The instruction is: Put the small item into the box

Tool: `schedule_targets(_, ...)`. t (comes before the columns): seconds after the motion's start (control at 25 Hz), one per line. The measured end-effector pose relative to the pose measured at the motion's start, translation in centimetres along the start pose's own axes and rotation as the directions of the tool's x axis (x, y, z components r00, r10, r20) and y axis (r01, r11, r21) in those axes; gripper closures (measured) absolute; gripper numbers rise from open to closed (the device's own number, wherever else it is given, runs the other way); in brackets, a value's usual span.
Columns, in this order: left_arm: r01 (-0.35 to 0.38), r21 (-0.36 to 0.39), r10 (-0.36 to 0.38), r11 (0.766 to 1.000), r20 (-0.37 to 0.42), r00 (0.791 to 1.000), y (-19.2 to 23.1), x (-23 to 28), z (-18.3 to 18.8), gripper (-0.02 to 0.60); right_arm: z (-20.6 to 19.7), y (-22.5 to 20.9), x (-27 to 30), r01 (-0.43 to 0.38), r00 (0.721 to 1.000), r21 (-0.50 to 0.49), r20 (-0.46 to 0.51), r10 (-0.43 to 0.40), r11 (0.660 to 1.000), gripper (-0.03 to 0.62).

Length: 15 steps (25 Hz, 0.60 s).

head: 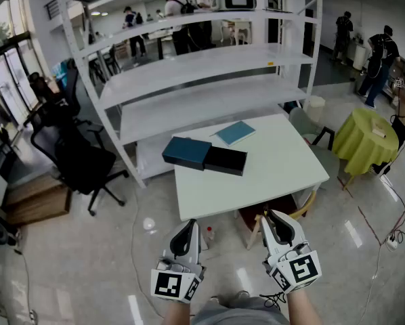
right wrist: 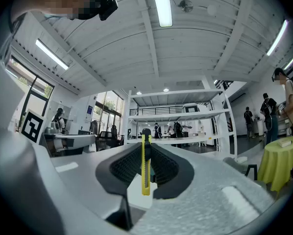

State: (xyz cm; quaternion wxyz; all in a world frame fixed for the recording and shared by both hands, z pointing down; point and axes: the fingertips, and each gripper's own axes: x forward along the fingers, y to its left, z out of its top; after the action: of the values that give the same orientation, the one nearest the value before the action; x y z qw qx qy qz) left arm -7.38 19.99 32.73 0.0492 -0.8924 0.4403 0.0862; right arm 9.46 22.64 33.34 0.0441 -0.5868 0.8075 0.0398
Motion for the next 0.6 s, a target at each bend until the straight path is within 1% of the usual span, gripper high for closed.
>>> schedule_targets(0.2,0.002,0.005,-0.002,1.0,0.002,1.0,-0.4,0.9,-0.3,0.566,-0.3,-0.5,0.3,-0.009,1.0,0.002,0.007,0.009,1.0,0.536)
schedule_targets(0.6,-0.018,0.015,0.018,1.0,-0.004,1.0,-1.1,2.5,-0.9,0.566,-0.8,-2.1,1.2,-0.049,0.999,0.02,0.014,0.049,0.999,0.536)
